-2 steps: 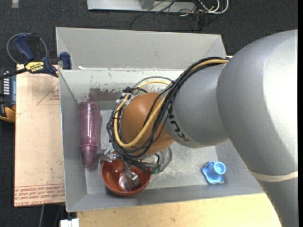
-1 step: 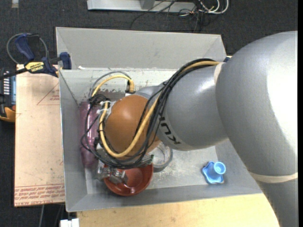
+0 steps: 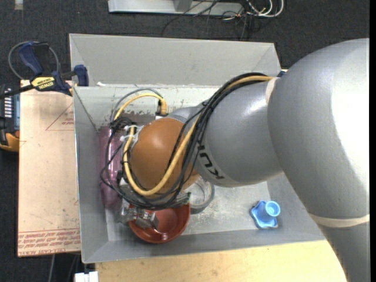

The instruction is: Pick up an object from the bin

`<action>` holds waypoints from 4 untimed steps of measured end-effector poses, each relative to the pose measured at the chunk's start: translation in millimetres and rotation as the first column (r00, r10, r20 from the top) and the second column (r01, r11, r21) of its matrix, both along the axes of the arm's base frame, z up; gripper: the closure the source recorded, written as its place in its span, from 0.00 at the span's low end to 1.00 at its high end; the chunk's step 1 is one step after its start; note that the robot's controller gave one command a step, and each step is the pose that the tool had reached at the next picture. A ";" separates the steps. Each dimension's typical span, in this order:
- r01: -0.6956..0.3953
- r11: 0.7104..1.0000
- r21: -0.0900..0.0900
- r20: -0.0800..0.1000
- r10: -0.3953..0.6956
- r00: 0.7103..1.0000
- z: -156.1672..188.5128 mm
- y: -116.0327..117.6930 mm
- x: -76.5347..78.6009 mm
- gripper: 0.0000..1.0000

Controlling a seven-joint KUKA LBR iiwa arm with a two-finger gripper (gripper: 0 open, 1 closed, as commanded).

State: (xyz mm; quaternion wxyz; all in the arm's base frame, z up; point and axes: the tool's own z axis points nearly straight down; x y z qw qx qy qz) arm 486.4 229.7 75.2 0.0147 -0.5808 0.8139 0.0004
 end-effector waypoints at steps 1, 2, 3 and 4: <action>0.003 1.000 -0.002 -0.010 -0.003 1.000 31.0 -0.1 -3.3 1.00; 0.007 1.000 0.002 -0.005 -0.007 1.000 59.9 0.9 -2.1 1.00; 0.008 1.000 0.002 -0.008 -0.008 1.000 83.3 1.1 -3.0 1.00; 0.009 1.000 0.004 -0.005 -0.009 1.000 105.8 1.2 -2.2 1.00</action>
Offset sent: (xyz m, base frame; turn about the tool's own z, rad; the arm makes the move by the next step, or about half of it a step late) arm -0.0034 -0.0005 0.0574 0.0022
